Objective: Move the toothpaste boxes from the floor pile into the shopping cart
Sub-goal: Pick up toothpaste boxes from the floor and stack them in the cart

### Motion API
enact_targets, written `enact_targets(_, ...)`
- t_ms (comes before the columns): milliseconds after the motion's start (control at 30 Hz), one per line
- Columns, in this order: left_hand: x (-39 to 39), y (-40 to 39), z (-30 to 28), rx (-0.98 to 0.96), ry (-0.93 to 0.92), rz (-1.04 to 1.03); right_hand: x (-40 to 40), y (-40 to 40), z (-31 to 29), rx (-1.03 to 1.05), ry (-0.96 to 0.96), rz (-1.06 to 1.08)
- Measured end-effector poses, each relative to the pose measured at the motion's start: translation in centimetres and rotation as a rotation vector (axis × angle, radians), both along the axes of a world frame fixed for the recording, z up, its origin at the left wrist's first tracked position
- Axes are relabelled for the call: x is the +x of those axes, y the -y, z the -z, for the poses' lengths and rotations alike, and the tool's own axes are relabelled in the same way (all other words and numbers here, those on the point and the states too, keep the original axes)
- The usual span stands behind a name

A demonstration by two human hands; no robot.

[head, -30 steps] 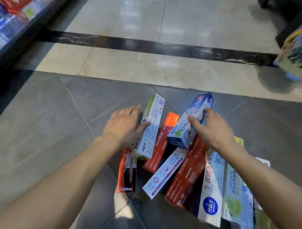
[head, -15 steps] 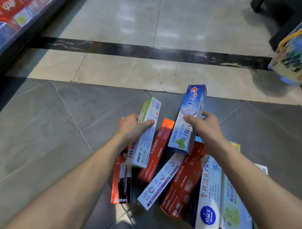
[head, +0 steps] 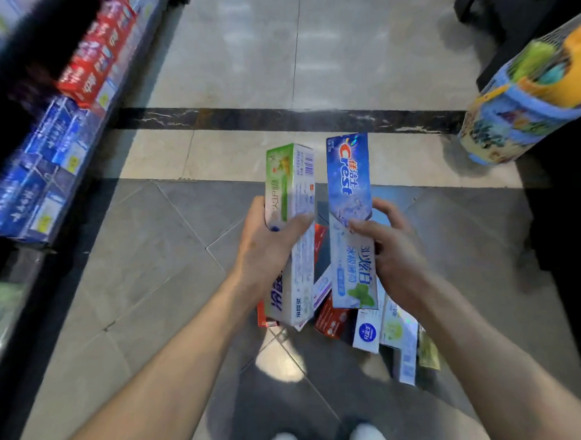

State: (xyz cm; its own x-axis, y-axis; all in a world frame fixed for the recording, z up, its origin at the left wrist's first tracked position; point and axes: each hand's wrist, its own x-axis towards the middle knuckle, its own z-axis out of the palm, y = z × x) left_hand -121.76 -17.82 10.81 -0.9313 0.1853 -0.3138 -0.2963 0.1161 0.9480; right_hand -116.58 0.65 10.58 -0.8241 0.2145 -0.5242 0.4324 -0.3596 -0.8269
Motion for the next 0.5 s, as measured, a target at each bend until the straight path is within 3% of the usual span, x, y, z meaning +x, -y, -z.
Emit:
enact_targets(233, 4.1, -2.1, -25.2, 0.025, 0.028, 0.105, 5.4, -0.7, -26.4, -0.025, -0.062, 0.008)
enact_targets(500, 10.1, -5.3, -54.1, 0.206, 0.085, 0.190, 13.0, -2.1, -55.2, 0.001, -0.212, 0.076)
